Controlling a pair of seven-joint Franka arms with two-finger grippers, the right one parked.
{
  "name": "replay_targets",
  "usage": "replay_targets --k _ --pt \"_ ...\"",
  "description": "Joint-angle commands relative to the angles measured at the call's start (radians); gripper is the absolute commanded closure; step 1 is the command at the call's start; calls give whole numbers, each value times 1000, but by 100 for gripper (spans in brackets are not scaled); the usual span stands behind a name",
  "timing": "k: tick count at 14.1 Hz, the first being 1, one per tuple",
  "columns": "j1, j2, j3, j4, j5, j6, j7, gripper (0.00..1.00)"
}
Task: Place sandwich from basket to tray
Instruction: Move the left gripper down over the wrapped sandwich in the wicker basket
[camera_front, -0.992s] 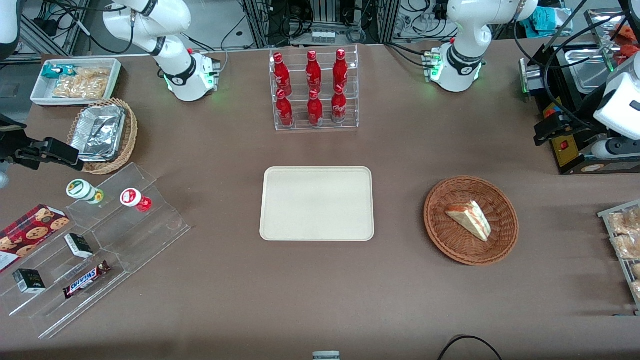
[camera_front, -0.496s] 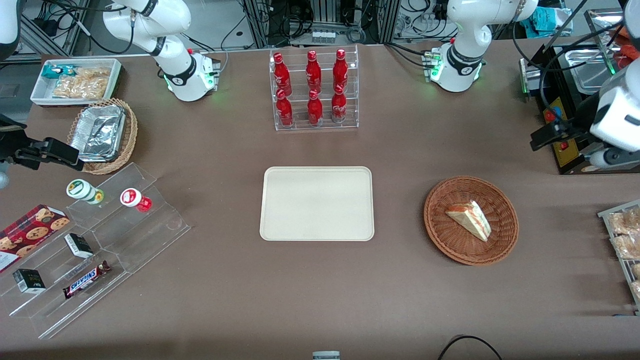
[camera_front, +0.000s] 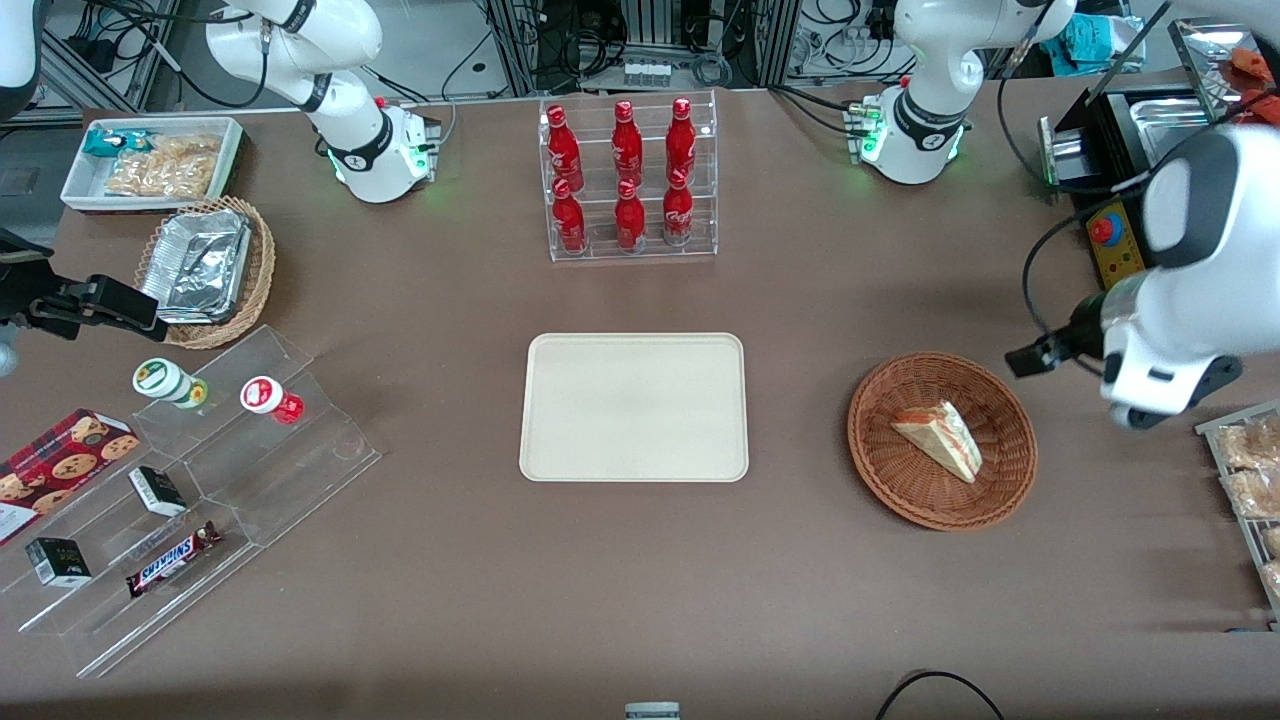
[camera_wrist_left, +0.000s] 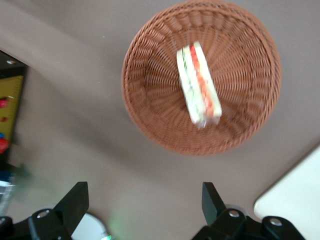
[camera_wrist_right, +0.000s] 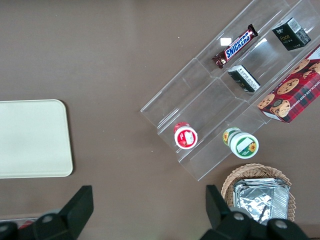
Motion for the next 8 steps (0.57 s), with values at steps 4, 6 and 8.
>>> replay_targets --k 4,6,8 --pt "-32 171 -8 -27 12 241 -317 0" --pt "-37 193 -8 -59 7 329 -365 0" --pt "-37 191 -8 -122 7 409 -366 0"
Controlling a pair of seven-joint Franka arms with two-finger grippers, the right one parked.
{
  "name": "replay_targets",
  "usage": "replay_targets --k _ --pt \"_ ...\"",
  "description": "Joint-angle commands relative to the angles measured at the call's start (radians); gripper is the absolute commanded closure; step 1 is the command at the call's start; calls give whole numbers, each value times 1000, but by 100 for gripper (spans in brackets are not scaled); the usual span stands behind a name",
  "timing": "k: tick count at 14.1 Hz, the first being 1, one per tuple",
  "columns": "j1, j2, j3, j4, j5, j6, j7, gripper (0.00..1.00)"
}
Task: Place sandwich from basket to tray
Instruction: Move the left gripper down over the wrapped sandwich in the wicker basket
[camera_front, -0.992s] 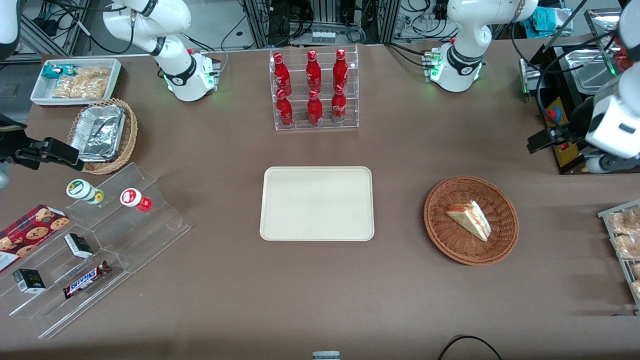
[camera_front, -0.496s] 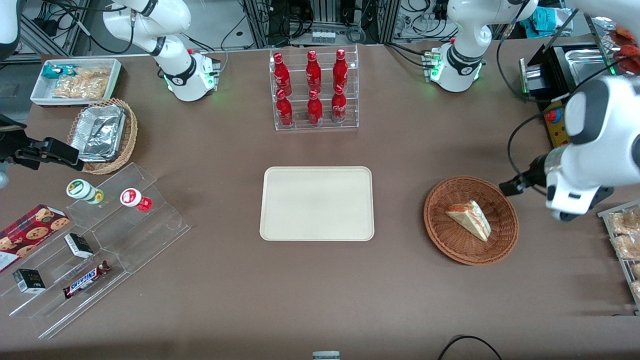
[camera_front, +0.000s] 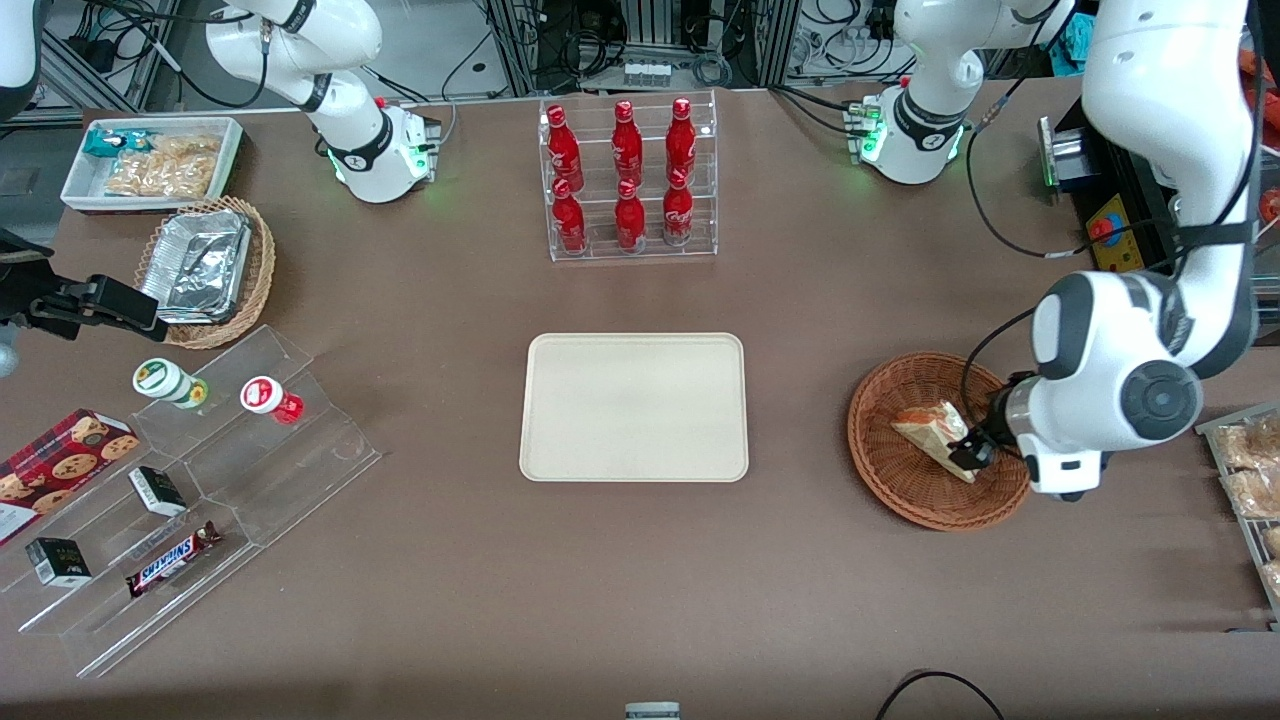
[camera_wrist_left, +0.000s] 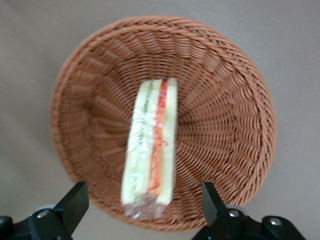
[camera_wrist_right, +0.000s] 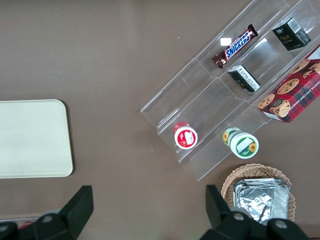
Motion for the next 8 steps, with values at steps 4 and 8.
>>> replay_targets --k 4,8 --pt "-3 -28 3 -144 7 136 -29 0" --pt "-3 -29 4 -216 9 217 -30 0"
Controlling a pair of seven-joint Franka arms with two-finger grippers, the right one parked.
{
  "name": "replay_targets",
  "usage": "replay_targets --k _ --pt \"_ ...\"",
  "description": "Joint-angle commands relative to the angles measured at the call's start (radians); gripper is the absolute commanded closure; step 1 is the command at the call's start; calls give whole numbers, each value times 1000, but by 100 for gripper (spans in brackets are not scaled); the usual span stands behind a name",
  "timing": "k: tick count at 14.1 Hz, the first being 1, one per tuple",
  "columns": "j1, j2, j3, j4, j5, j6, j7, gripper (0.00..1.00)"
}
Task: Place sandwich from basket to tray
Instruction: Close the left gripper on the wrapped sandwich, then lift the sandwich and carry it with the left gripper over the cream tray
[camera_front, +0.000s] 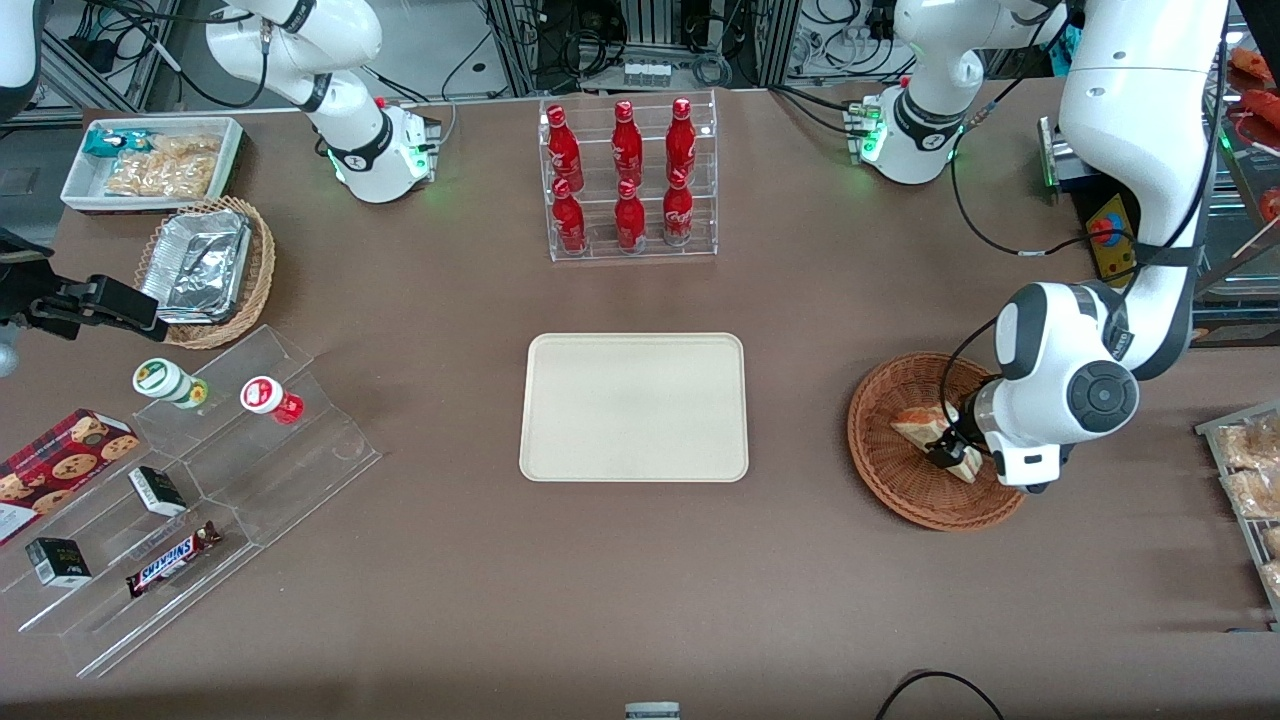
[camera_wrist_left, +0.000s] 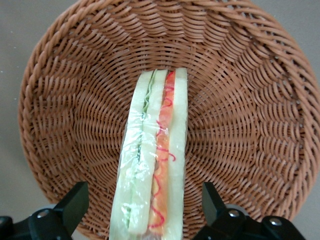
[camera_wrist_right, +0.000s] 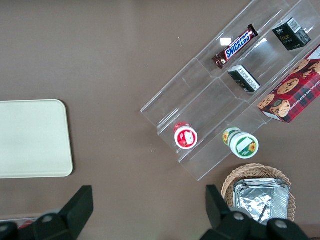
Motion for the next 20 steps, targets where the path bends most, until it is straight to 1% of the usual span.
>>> replay_targets --k 1,2,3,4,5,7,8,9,10,13,16,20 --pt "-3 -33 3 -81 9 66 -21 0" --pt "-1 -28 3 -86 9 77 -19 0" --pt "-1 -24 3 -87 9 86 -19 10" --pt "0 -22 3 -84 9 84 -19 33" --pt "0 -21 3 -81 7 84 -21 53" --pt "-3 -19 3 -55 7 75 -60 73" --pt "-3 -18 3 -38 9 69 -73 77" --pt "-6 -24 1 -21 10 49 -73 80" --pt "-10 -27 1 2 15 14 -71 80" --pt "-68 -22 0 141 13 -138 -74 79" --pt "-169 -5 0 258 7 -253 -76 79" --pt "-349 80 0 403 7 -262 -73 78"
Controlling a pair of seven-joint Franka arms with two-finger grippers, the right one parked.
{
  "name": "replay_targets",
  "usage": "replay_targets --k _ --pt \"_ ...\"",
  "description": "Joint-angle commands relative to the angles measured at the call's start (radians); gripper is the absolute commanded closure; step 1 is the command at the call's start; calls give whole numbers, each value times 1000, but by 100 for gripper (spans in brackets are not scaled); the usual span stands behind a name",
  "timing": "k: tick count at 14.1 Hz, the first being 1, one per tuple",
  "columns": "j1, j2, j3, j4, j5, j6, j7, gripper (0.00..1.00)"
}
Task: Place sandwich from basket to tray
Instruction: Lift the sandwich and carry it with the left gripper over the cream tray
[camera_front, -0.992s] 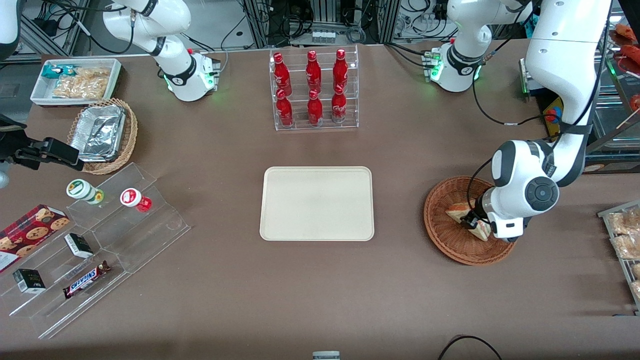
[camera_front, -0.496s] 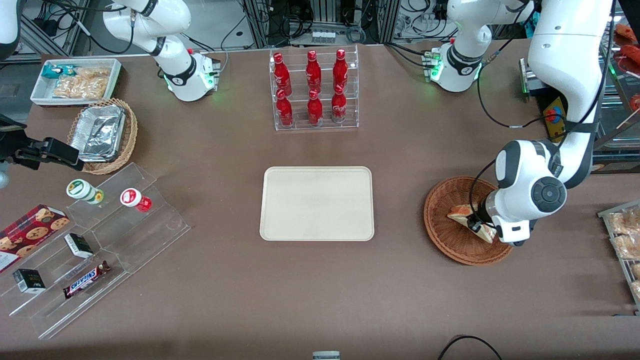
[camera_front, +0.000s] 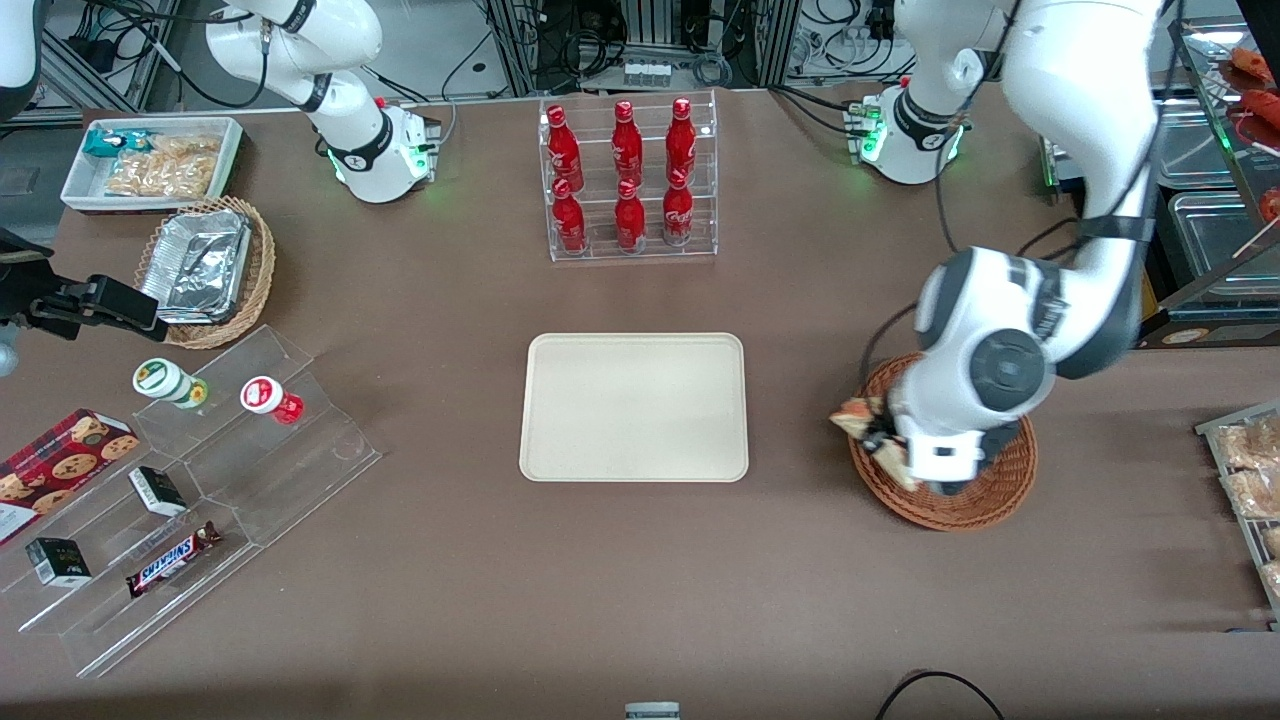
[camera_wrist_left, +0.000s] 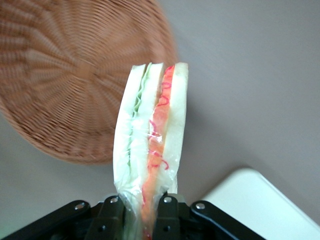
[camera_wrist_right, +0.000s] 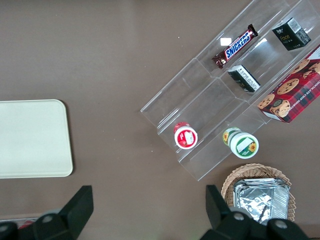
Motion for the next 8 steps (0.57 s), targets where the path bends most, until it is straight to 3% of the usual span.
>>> replay_targets --k 1,5,8 --pt "-126 112 12 159 5 -27 -12 77" --pt "-265 291 11 395 6 -30 -3 76" --pt "-354 358 11 425 11 -18 58 77"
